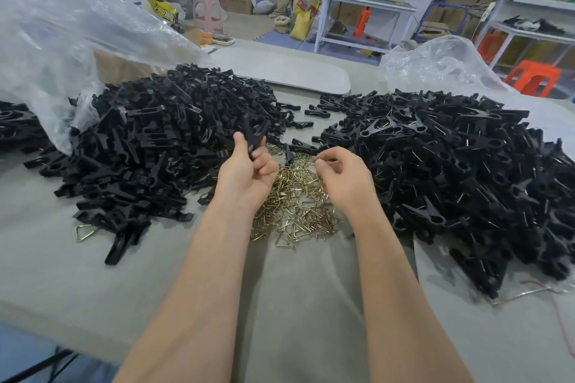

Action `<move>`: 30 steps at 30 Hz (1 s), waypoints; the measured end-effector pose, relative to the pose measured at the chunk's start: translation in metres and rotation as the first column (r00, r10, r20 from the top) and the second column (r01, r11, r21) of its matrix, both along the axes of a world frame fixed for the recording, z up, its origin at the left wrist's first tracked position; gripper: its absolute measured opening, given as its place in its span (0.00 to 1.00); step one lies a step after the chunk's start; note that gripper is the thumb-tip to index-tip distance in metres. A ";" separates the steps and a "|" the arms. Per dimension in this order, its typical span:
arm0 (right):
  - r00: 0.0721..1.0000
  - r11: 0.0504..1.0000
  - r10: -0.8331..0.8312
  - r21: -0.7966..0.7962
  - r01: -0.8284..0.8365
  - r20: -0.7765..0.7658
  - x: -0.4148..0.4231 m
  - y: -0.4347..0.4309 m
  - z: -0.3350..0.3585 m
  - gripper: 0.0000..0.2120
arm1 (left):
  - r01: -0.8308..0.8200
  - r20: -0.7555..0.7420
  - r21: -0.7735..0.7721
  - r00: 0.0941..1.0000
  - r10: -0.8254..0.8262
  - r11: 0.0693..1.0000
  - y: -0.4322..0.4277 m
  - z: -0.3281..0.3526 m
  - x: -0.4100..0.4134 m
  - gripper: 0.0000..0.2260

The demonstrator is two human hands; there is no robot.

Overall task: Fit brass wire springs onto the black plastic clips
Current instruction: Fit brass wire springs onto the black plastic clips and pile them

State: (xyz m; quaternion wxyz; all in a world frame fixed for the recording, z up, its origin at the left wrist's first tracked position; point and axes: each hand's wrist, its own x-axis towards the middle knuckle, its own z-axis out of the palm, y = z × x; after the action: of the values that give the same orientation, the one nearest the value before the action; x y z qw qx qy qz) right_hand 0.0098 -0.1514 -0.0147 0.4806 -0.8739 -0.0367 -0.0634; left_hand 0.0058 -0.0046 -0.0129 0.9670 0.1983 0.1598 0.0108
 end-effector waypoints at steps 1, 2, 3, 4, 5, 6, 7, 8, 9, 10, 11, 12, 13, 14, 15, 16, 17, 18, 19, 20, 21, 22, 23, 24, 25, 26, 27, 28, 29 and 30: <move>1.000 1.000 0.009 -0.029 -0.008 0.022 0.000 0.001 0.000 0.06 | 0.013 0.028 0.039 1.000 -0.014 0.999 -0.001 0.001 -0.001 0.17; 0.999 0.998 0.021 -0.062 -0.018 0.038 -0.001 0.001 -0.001 0.07 | 0.012 0.050 0.084 0.999 -0.016 0.996 -0.002 0.002 -0.002 0.16; 0.998 0.996 0.033 -0.088 -0.029 0.046 0.000 0.002 -0.002 0.08 | 0.000 0.057 0.127 0.998 -0.008 0.992 -0.002 0.003 -0.003 0.15; 0.998 0.994 0.040 -0.105 -0.036 0.045 0.000 0.002 -0.002 0.09 | -0.019 0.049 0.165 0.999 0.011 0.986 -0.003 0.003 -0.003 0.14; 0.998 0.993 0.041 -0.113 -0.037 0.039 0.000 0.002 -0.002 0.09 | -0.042 0.030 0.195 0.999 0.037 0.980 -0.004 0.003 -0.004 0.14; 0.999 0.992 0.039 -0.120 -0.036 0.028 0.001 0.002 -0.001 0.10 | -0.061 0.010 0.219 0.998 0.061 0.974 -0.004 0.004 -0.004 0.13; 0.999 0.991 0.038 -0.128 -0.036 0.020 0.001 0.002 -0.001 0.11 | -0.074 -0.009 0.236 0.997 0.078 0.969 -0.004 0.003 -0.004 0.13; 0.999 0.990 0.037 -0.134 -0.034 0.022 0.001 0.002 0.000 0.12 | -0.079 -0.023 0.249 0.996 0.087 0.965 -0.005 0.003 -0.004 0.13; 0.999 0.991 0.032 -0.130 -0.026 0.041 0.000 0.003 0.000 0.13 | -0.079 -0.032 0.255 0.995 0.090 0.964 -0.005 0.003 -0.004 0.13; 0.997 0.994 0.014 -0.108 -0.005 0.079 -0.002 0.004 0.001 0.13 | -0.073 -0.035 0.256 0.996 0.084 0.964 -0.005 0.002 -0.004 0.13; 0.991 0.997 -0.022 -0.070 0.031 0.134 -0.004 0.006 0.002 0.13 | -0.062 -0.031 0.260 0.997 0.072 0.964 -0.004 0.001 -0.005 0.14; 0.976 0.997 -0.072 -0.016 0.077 0.206 -0.005 0.008 0.004 0.13 | -0.045 -0.023 0.281 0.998 0.054 0.959 -0.005 0.001 -0.005 0.14; 0.953 0.992 -0.122 0.044 0.114 0.278 -0.006 0.008 0.005 0.12 | -0.028 -0.013 0.334 0.999 0.034 0.942 -0.006 0.000 -0.005 0.14; 0.931 0.987 -0.153 0.094 0.129 0.331 -0.006 0.008 0.006 0.13 | -0.018 -0.004 0.418 1.000 0.022 0.908 -0.008 -0.001 -0.004 0.15; 0.924 0.986 -0.153 0.124 0.116 0.351 -0.007 0.008 0.007 0.15 | -0.021 0.006 0.506 1.000 0.021 0.862 -0.011 -0.002 -0.003 0.14; 0.936 0.988 -0.127 0.126 0.089 0.327 -0.008 0.007 0.007 0.16 | -0.031 0.017 0.570 1.000 0.026 0.821 -0.014 -0.002 -0.003 0.14; 0.961 0.993 -0.087 0.097 0.063 0.263 -0.008 0.007 0.007 0.17 | -0.039 0.027 0.602 0.999 0.029 0.798 -0.016 -0.002 -0.003 0.14; 0.983 0.998 -0.050 0.049 0.042 0.176 -0.008 0.007 0.006 0.15 | -0.042 0.033 0.609 0.999 0.028 0.792 -0.018 -0.002 -0.004 0.13; 0.995 1.000 -0.027 0.004 0.027 0.093 -0.007 0.007 0.004 0.12 | -0.045 0.039 0.600 0.999 0.027 0.799 -0.018 -0.001 -0.004 0.13; 0.999 1.000 -0.016 -0.021 0.017 0.036 -0.007 0.007 0.003 0.08 | -0.051 0.047 0.582 0.998 0.029 0.811 -0.017 -0.001 -0.004 0.13; 1.000 0.999 -0.013 -0.033 0.013 0.015 -0.006 0.006 0.003 0.05 | -0.060 0.057 0.563 0.998 0.034 0.824 -0.016 -0.001 -0.005 0.13; 1.000 0.999 -0.009 -0.044 0.010 0.023 -0.005 0.006 0.004 0.03 | -0.069 0.066 0.545 0.997 0.039 0.836 -0.016 0.000 -0.005 0.13; 0.999 0.998 -0.001 -0.056 0.004 0.046 -0.006 0.006 0.005 0.03 | -0.080 0.071 0.529 0.996 0.050 0.845 -0.015 0.000 -0.005 0.13; 0.997 0.998 0.007 -0.063 -0.003 0.074 -0.006 0.006 0.006 0.04 | -0.091 0.069 0.511 0.996 0.064 0.855 -0.015 0.000 -0.005 0.13; 0.995 0.998 0.009 -0.063 -0.003 0.100 -0.007 0.006 0.006 0.05 | -0.102 0.063 0.492 0.995 0.082 0.865 -0.015 0.001 -0.005 0.13; 0.993 0.998 0.002 -0.057 0.005 0.122 -0.008 0.006 0.006 0.05 | -0.113 0.056 0.477 0.994 0.098 0.871 -0.015 0.002 -0.005 0.13; 0.991 0.999 -0.007 -0.050 0.014 0.134 -0.008 0.006 0.006 0.06 | -0.119 0.050 0.477 0.993 0.108 0.871 -0.015 0.002 -0.005 0.12; 0.991 0.999 -0.010 -0.042 0.016 0.134 -0.008 0.005 0.005 0.07 | -0.120 0.046 0.491 0.993 0.112 0.863 -0.016 0.002 -0.005 0.12; 0.992 0.999 0.001 -0.034 0.003 0.124 -0.007 0.005 0.005 0.08 | -0.121 0.046 0.512 0.993 0.113 0.850 -0.017 0.002 -0.006 0.13; 0.994 1.000 0.021 -0.022 -0.018 0.109 -0.007 0.005 0.005 0.10 | -0.121 0.046 0.529 0.992 0.114 0.840 -0.017 0.001 -0.006 0.13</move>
State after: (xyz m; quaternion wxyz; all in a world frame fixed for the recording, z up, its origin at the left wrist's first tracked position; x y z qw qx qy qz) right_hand 0.0030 -0.1462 -0.0098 0.4691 -0.8738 -0.0721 -0.1058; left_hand 0.0001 -0.0218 -0.0117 0.8731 0.4473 0.1564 0.1148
